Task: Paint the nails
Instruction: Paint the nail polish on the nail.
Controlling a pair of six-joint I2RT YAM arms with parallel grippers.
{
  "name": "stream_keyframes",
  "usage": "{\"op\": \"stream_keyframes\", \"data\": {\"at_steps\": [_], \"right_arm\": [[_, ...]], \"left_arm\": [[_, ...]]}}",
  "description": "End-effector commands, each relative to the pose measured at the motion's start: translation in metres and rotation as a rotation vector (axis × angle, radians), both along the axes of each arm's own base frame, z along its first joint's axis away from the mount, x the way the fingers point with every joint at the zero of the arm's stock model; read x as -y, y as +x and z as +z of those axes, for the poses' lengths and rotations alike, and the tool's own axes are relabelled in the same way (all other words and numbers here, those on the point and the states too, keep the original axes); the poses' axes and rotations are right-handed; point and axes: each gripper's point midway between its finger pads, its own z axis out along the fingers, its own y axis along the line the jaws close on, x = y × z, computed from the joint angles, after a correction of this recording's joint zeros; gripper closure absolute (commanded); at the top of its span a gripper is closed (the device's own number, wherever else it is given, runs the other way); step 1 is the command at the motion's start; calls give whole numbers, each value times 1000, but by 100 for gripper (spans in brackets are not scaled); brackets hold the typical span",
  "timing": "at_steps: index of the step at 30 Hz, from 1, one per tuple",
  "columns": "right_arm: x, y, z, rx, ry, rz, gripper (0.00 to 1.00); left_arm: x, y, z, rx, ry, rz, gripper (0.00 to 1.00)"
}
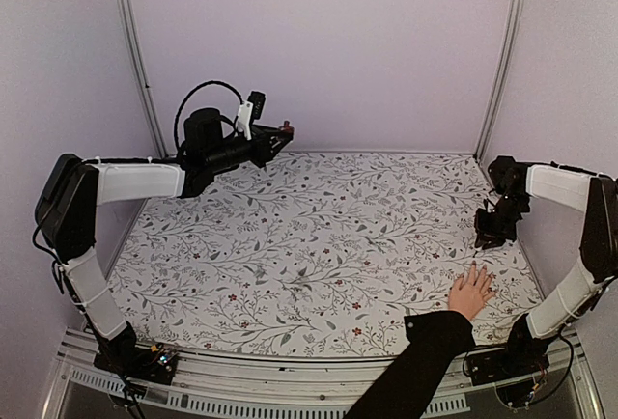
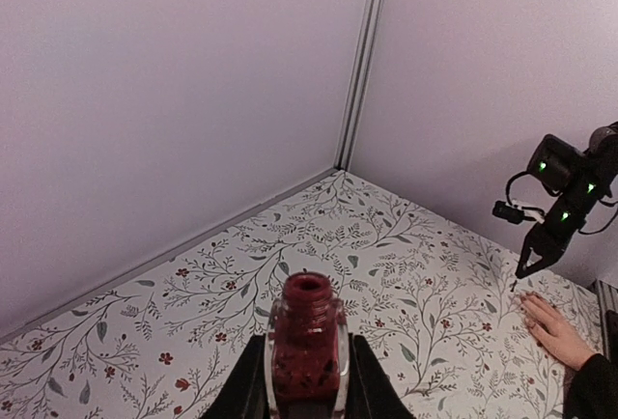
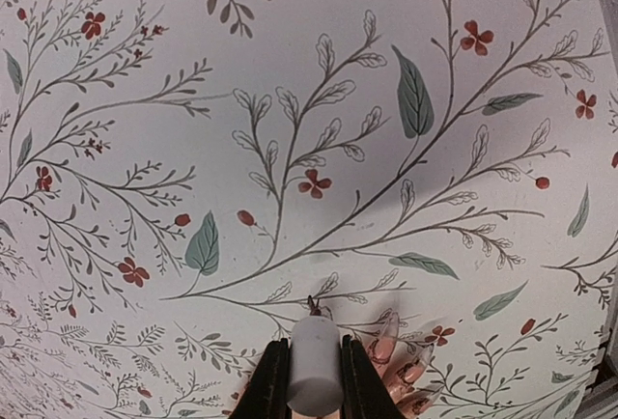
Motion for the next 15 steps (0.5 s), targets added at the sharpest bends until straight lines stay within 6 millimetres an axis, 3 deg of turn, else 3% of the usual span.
{"op": "stream_keyframes", "data": {"at_steps": [1, 7, 15], "right_arm": [[4, 13, 12, 42, -19, 10, 100], [3, 12, 30, 61, -12, 9, 100], [-2, -13, 24, 15, 23, -5, 100]], "left_arm": [[-2, -1, 17, 39, -17, 0, 100], [-1, -2, 16, 38, -19, -3, 100], [-1, -3, 15, 36, -24, -9, 100]]}}
